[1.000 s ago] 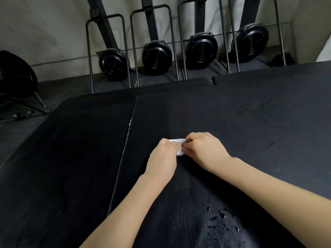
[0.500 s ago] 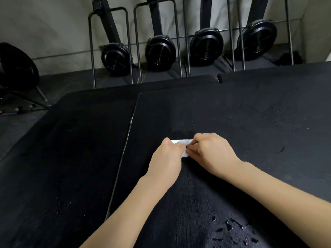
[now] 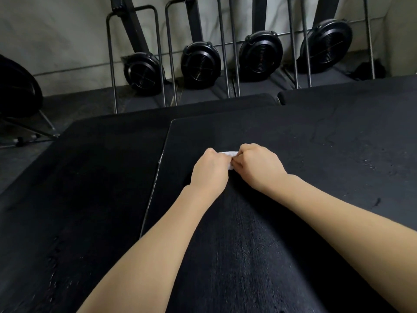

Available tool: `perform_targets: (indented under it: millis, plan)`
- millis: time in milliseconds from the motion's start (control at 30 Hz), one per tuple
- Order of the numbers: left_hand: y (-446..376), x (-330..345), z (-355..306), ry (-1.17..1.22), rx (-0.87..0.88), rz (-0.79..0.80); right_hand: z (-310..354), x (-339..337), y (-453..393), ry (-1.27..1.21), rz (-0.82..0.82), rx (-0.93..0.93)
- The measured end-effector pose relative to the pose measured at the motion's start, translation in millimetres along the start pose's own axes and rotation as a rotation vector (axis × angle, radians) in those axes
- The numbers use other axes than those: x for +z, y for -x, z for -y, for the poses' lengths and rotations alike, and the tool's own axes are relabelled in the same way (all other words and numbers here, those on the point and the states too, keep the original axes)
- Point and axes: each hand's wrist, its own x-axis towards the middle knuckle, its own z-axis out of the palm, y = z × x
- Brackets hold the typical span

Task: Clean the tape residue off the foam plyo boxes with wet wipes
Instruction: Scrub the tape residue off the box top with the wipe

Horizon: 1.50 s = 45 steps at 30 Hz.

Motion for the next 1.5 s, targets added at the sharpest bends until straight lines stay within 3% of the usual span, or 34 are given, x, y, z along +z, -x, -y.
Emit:
perform_targets:
  millis: [133,233,533,767,1067,1167,1300,1500]
  plan:
    - [14.2,4.0,1.0,-0.056,-0.004,-0.015,4.4,-16.2,19.9,0.035,0.031,-0.078]
    - [37.8,6.6,-2.9,-0.085,0.01,-0.026,7.5,-25.3,50.4,0.106,-0.105,-0.236]
    - [-3.0,10.5,12.1,-0.064,0.038,-0.047,4.8,-16.6,8.0,0.128,-0.063,-0.194]
    - [-73.6,8.3,22.3,-0.071,0.051,-0.071,-13.5,4.6,-67.9,-0.09,0.059,0.073]
    - [-39.7,3.0,21.0,-0.161,0.133,-0.006,-17.8,-7.4,-19.2,0.015,0.042,-0.125]
    - [-26.7,10.0,24.4,-0.091,0.12,0.011,-15.0,-11.3,-9.4,0.039,0.036,-0.193]
    - [-52.1,14.9,30.0,-0.097,0.075,-0.005,-19.6,0.8,-40.8,0.094,0.067,-0.164]
    - [-126.4,16.7,41.5,-0.163,0.045,-0.011,-35.4,20.8,-112.0,-0.012,0.083,-0.034]
